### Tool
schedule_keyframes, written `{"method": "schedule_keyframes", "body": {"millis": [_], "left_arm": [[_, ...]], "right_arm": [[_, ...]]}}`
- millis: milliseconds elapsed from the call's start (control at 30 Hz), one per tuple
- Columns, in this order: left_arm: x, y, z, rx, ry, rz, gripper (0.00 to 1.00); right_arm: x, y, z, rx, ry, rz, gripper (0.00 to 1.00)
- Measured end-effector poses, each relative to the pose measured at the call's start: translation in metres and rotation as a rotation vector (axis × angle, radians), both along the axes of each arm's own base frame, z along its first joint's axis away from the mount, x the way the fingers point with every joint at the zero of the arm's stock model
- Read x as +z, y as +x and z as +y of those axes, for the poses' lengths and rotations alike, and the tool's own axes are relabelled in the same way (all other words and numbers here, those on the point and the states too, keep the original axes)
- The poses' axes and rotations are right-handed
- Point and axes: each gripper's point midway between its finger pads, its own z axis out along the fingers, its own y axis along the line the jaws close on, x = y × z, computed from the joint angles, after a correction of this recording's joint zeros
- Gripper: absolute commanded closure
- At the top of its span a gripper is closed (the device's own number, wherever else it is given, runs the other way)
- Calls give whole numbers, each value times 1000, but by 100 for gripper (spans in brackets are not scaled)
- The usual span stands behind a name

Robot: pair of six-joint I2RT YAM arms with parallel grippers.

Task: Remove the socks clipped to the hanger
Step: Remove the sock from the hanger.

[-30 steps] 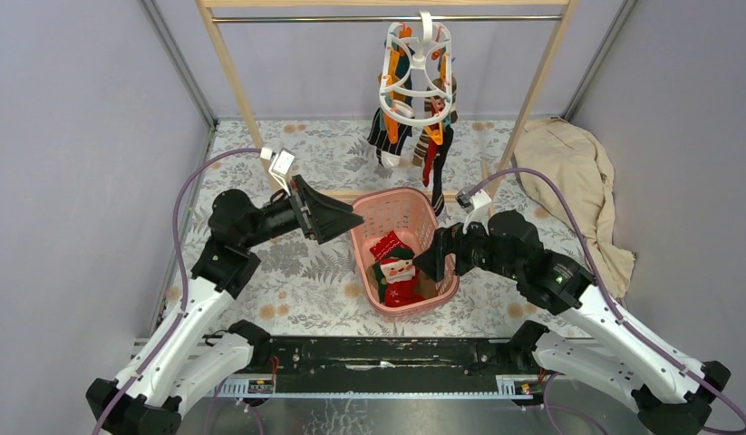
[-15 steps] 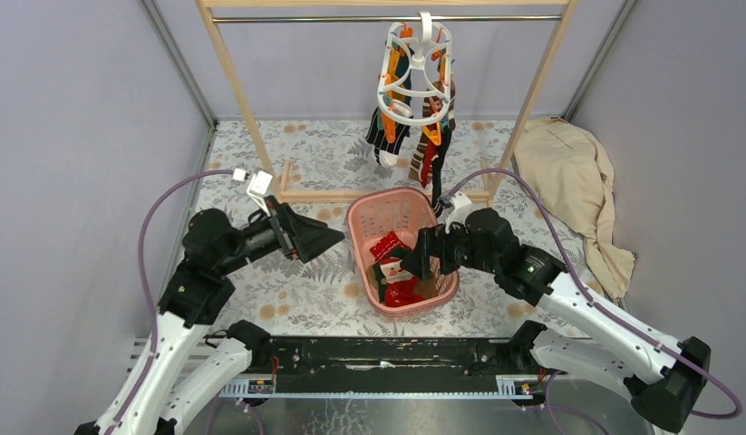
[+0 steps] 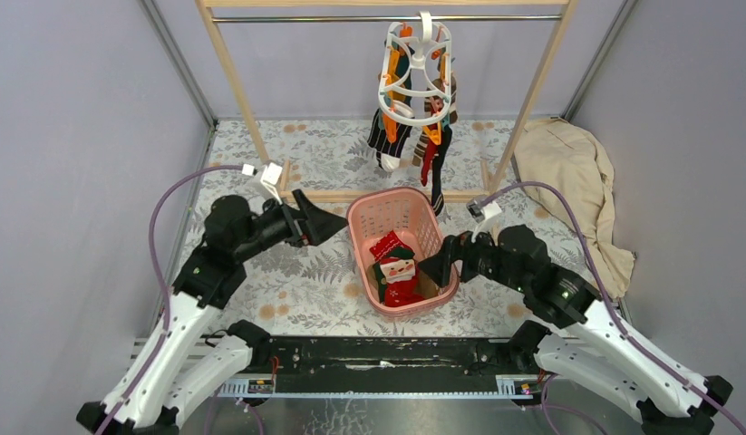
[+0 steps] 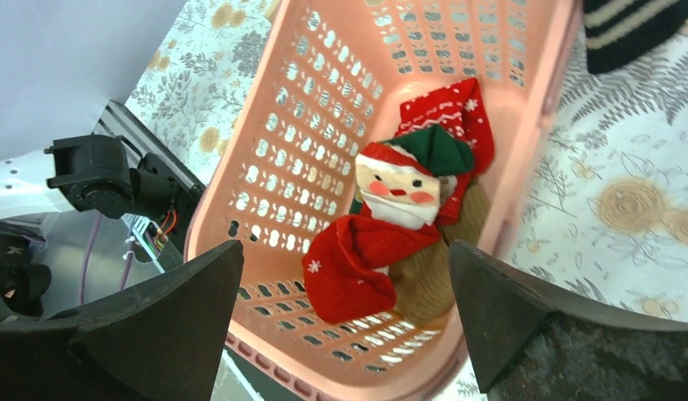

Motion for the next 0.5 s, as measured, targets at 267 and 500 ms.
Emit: {"method": "schedule_keyframes", "body": {"millis": [267,500], "left_arm": [[-46,51,-19,24,81,141,1],[-55,90,-36,27,85,137,1]], "right_arm": [[-11,0,-32,-118,-53,-19,5],[-16,17,-42,-210,-123,-23,20]]}}
